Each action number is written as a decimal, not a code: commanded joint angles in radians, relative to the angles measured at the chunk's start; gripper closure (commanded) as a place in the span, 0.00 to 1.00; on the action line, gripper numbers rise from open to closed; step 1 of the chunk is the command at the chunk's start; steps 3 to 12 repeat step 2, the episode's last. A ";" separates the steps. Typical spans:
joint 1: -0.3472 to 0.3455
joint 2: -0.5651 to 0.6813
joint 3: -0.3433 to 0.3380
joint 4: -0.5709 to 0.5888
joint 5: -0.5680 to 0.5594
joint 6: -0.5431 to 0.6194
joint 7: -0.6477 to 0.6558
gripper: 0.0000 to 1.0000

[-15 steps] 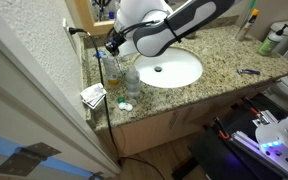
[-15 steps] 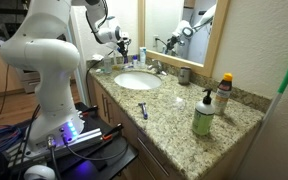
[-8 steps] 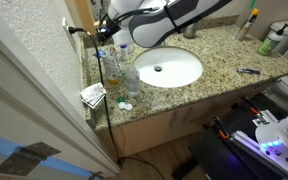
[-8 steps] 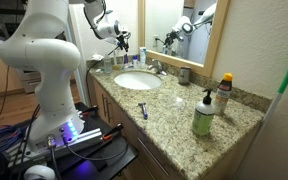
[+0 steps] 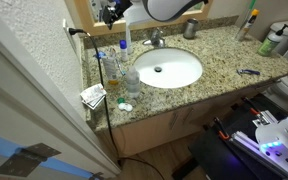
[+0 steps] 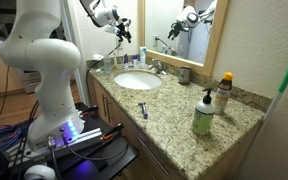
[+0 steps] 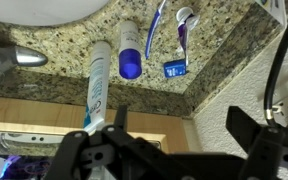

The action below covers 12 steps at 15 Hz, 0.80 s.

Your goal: Move the tube at the right to the left

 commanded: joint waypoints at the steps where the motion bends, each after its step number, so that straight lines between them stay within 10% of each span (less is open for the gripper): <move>1: -0.038 0.003 0.044 0.006 -0.020 -0.005 0.011 0.00; 12: -0.036 0.011 0.046 0.009 -0.019 -0.004 0.011 0.00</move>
